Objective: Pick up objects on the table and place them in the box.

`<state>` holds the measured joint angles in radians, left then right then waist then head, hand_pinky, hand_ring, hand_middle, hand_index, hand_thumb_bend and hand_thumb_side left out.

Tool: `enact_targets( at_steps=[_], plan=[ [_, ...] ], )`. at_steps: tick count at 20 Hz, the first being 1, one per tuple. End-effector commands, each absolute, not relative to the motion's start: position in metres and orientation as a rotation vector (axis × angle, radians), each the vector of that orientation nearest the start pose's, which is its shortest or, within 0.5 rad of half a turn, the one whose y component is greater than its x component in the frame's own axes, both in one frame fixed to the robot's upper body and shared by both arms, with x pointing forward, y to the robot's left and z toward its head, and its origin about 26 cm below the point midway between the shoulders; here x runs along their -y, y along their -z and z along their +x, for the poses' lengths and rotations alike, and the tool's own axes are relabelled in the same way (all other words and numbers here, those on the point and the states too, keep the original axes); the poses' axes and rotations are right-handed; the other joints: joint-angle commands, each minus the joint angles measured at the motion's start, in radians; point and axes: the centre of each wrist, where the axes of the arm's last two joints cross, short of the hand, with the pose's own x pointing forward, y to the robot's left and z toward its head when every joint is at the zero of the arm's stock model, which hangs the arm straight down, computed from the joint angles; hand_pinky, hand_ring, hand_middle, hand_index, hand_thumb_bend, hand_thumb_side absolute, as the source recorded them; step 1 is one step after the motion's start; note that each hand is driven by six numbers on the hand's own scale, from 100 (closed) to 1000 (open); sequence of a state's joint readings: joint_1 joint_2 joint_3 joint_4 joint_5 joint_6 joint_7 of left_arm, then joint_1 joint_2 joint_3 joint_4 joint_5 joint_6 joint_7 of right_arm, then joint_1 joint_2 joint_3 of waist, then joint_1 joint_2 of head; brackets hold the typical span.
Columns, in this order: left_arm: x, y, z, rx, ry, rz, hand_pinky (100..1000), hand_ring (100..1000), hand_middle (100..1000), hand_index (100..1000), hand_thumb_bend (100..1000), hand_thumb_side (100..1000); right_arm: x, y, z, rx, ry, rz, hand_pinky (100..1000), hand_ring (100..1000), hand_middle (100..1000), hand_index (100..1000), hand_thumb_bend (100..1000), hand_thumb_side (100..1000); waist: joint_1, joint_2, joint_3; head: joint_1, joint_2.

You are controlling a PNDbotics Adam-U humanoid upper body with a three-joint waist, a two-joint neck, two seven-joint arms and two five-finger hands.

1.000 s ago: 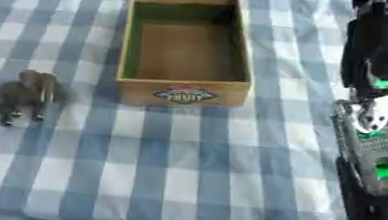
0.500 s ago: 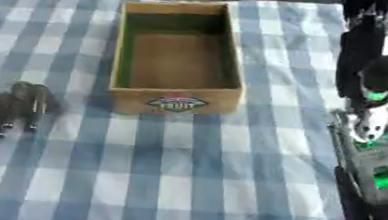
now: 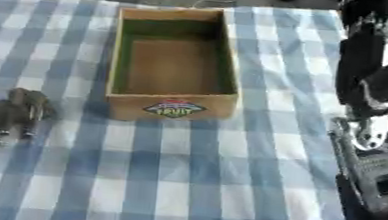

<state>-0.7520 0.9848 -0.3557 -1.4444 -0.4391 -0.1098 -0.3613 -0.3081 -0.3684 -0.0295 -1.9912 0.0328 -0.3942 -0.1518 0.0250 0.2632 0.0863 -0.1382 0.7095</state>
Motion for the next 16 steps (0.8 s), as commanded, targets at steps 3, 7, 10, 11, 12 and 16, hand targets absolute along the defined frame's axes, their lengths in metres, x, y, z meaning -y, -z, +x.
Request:
enact_targets(
  at_steps=[3,7,10,11,12,16],
  plan=[
    [-0.345,-0.282,0.406,1.366,1.654,0.991,863,893,866,990,838,358,0.275,-0.214,0.300,-3.503,0.420,0.305,893,939,625,869,942,977,-0.002,-0.023,0.001,0.002,-0.008],
    [-0.335,-0.279,0.423,1.290,1.670,0.977,853,887,864,1000,842,401,0.274,-0.214,0.300,-3.505,0.419,0.296,893,939,625,867,939,979,-0.006,-0.024,0.000,0.005,-0.013],
    [-0.328,-0.278,0.432,1.261,1.683,0.954,831,875,872,990,851,452,0.273,-0.213,0.300,-3.506,0.416,0.292,894,940,624,867,935,985,-0.009,-0.023,-0.001,0.008,-0.017],
    [-0.327,-0.278,0.434,1.257,1.683,0.938,830,874,873,991,853,461,0.273,-0.213,0.300,-3.506,0.415,0.291,894,940,624,866,934,986,-0.010,-0.022,-0.002,0.009,-0.017],
    [-0.326,-0.278,0.436,1.252,1.683,0.922,831,876,876,997,857,463,0.273,-0.213,0.300,-3.506,0.415,0.289,895,941,624,866,933,987,-0.010,-0.021,-0.002,0.009,-0.018],
    [-0.323,-0.274,0.440,1.221,1.686,0.840,828,873,869,999,853,435,0.273,-0.213,0.300,-3.507,0.412,0.284,896,942,623,867,931,989,-0.012,-0.018,-0.003,0.013,-0.020]
  ],
)
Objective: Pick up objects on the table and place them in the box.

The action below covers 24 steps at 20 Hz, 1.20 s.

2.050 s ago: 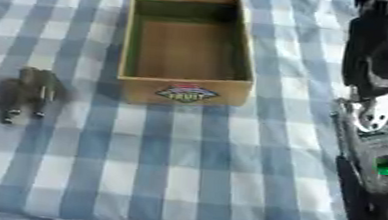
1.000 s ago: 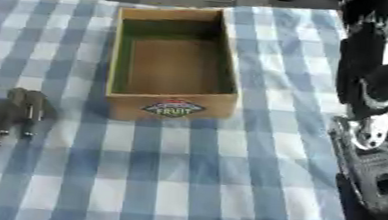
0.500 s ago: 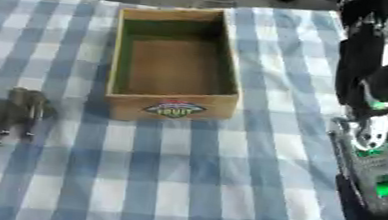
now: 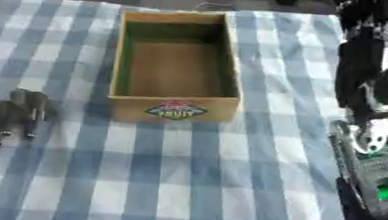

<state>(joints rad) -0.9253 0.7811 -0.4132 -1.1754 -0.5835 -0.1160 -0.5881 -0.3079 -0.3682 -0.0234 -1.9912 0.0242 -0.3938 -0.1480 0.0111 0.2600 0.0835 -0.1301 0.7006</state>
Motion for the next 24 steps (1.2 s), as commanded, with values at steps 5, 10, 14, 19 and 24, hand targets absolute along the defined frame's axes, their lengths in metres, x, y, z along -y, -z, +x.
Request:
enact_targets(
  at_steps=[5,10,14,19,24],
  plan=[
    [-0.317,-0.266,0.443,1.164,1.713,0.745,834,867,845,958,838,330,0.272,-0.213,0.300,-3.508,0.409,0.278,897,943,623,867,928,992,0.000,-0.013,0.000,0.007,-0.010],
    [-0.310,-0.260,0.443,1.119,1.745,0.655,829,864,842,937,830,285,0.272,-0.213,0.300,-3.510,0.403,0.272,897,943,623,867,928,988,0.000,-0.014,-0.001,0.012,-0.010],
    [-0.304,-0.263,0.440,1.086,1.766,0.619,813,847,808,892,830,290,0.271,-0.213,0.300,-3.513,0.397,0.267,898,943,622,867,927,989,0.000,-0.014,0.000,0.014,-0.008],
    [-0.301,-0.263,0.437,1.052,1.756,0.593,803,836,777,870,832,286,0.271,-0.213,0.300,-3.514,0.393,0.264,900,944,621,867,926,991,-0.003,-0.012,0.000,0.017,-0.005],
    [-0.297,-0.257,0.437,1.045,1.722,0.555,789,822,740,829,829,264,0.271,-0.213,0.300,-3.515,0.391,0.263,902,945,621,868,923,995,-0.006,-0.009,0.000,0.022,0.003]
  ],
)
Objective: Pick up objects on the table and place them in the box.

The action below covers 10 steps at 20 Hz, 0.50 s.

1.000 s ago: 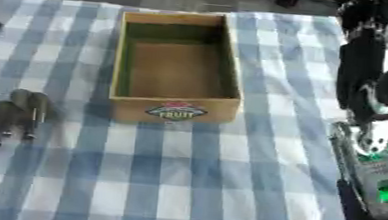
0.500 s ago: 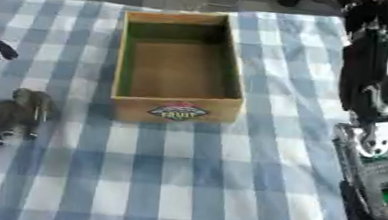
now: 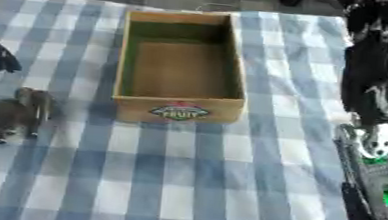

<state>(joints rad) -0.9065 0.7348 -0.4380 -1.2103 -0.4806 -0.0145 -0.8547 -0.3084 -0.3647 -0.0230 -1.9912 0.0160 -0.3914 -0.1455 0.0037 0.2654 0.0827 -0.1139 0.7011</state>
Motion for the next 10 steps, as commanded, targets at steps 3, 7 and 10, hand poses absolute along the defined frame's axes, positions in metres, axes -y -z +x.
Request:
enact_targets(
  at_steps=[3,7,10],
  plan=[
    [-0.295,-0.254,0.438,1.041,1.714,0.544,786,818,734,819,829,260,0.271,-0.213,0.300,-3.514,0.389,0.263,903,946,621,868,923,994,0.001,-0.013,0.001,0.010,0.008],
    [-0.293,-0.248,0.436,1.029,1.710,0.533,777,809,719,810,831,275,0.271,-0.213,0.300,-3.514,0.386,0.263,903,946,621,868,922,995,0.001,-0.012,0.001,0.009,0.010],
    [-0.289,-0.247,0.434,1.038,1.716,0.562,777,807,714,808,835,308,0.271,-0.213,0.300,-3.515,0.385,0.260,904,946,620,868,921,998,0.000,-0.010,0.001,-0.007,0.001]
  ],
)
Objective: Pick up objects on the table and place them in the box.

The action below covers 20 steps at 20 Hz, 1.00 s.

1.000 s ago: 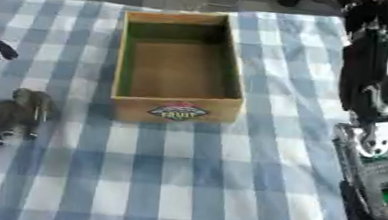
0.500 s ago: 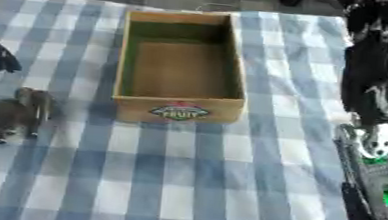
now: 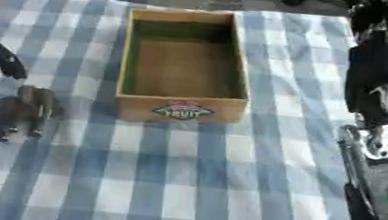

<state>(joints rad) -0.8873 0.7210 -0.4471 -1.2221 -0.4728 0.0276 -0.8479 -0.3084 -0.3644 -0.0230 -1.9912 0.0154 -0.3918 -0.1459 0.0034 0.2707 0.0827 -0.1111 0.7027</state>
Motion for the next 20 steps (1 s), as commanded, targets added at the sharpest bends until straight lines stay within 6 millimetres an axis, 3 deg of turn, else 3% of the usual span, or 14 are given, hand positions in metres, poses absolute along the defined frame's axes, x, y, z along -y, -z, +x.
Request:
enact_targets(
  at_steps=[1,8,9,20],
  plan=[
    [-0.288,-0.248,0.433,1.045,1.718,0.580,775,803,703,803,838,334,0.271,-0.213,0.300,-3.514,0.386,0.260,904,946,620,868,922,997,0.000,-0.015,0.001,-0.016,-0.004],
    [-0.279,-0.244,0.430,1.051,1.739,0.664,774,801,705,804,842,387,0.270,-0.214,0.300,-3.511,0.392,0.254,905,947,620,868,920,1000,-0.002,-0.010,0.003,-0.026,-0.012],
    [-0.278,-0.244,0.429,1.047,1.745,0.669,771,798,701,802,847,441,0.270,-0.214,0.300,-3.511,0.393,0.254,905,947,620,868,920,1000,-0.002,-0.010,0.004,-0.026,-0.012],
    [-0.274,-0.234,0.425,1.049,1.808,0.828,750,779,682,772,861,603,0.270,-0.214,0.301,-3.508,0.398,0.249,907,949,619,868,916,1000,-0.006,-0.004,0.006,-0.024,-0.011]
  ],
)
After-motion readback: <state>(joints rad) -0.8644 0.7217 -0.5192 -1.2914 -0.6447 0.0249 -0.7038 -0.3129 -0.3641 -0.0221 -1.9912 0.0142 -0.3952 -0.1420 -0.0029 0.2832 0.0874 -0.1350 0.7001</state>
